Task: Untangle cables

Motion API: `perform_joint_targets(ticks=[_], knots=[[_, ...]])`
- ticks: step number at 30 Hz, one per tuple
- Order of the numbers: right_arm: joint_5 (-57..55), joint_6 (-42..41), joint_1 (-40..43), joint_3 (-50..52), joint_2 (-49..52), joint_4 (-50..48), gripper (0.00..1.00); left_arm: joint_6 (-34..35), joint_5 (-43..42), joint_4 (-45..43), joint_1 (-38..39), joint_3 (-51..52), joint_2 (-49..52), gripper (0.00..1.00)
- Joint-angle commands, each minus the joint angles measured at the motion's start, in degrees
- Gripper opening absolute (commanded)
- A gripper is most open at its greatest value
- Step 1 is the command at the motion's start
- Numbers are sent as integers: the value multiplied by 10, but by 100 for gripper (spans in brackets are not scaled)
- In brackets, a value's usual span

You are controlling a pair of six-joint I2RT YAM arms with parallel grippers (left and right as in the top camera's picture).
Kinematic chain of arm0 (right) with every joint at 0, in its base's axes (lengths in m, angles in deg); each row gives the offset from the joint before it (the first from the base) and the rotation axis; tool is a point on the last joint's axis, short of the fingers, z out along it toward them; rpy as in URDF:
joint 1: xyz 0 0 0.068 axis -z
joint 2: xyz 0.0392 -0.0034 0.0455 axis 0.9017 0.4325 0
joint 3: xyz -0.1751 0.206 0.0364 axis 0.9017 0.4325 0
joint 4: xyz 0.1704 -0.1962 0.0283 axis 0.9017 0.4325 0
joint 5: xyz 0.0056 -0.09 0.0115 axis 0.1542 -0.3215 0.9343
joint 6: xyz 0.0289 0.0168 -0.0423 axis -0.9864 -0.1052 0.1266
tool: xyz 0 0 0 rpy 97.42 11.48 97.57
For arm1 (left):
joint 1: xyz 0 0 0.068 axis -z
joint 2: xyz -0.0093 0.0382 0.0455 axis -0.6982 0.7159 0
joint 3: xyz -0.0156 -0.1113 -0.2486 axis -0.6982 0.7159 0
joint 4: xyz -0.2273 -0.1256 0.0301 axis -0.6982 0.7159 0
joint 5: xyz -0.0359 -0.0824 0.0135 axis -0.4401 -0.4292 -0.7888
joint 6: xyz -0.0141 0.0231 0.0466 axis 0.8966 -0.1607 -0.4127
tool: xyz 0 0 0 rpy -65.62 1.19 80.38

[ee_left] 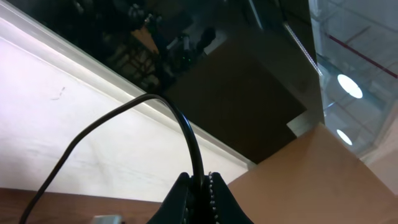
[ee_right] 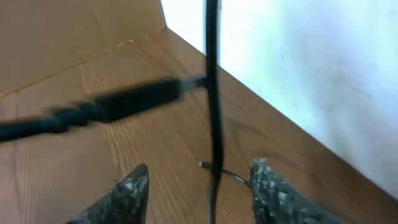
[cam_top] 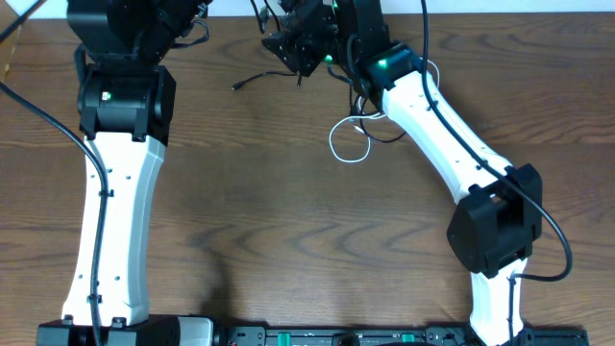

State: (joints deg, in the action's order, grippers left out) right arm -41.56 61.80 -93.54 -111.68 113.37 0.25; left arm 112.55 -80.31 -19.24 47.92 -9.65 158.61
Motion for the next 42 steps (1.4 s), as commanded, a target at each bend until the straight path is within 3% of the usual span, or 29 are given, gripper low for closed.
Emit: perform_joint_targets(ticks=[1,3,5,9,15,19,21,28,31,37,42], knots=[[-23,-2,-3,-4,6,-7,45,27,-24,-8,-1,0,-15,7],[-26,-2,-3,-4,6,-7,37,31,-31,-8,-1,0,-15,8],[-27,-6,-3,-4,6,-7,23,31,-31,-8,-1,0,-15,7],[-24,-65,-3,-4,5,-9,1,0,-23,-7,-1,0,-15,8],[-17,-161,2,-4,-21,2,1,-82,110,85,-1,0,-15,8],[-3,-167,8,-4,-53,12,1,-118,239,164,-1,0,-15,8],[-24,-167,11,-4,-70,24,1,-132,266,189,-1,0,-15,8],[-133,-167,20,-4,-107,46,1,-210,265,240,-1,0,-15,8],[-245,-167,21,-4,-112,55,1,-320,249,262,-1,0,-15,8],[-351,-167,21,-4,-112,61,1,-414,246,310,-5,0,-15,8],[-282,-167,21,-4,-112,54,1,-414,241,329,-14,0,-15,8]])
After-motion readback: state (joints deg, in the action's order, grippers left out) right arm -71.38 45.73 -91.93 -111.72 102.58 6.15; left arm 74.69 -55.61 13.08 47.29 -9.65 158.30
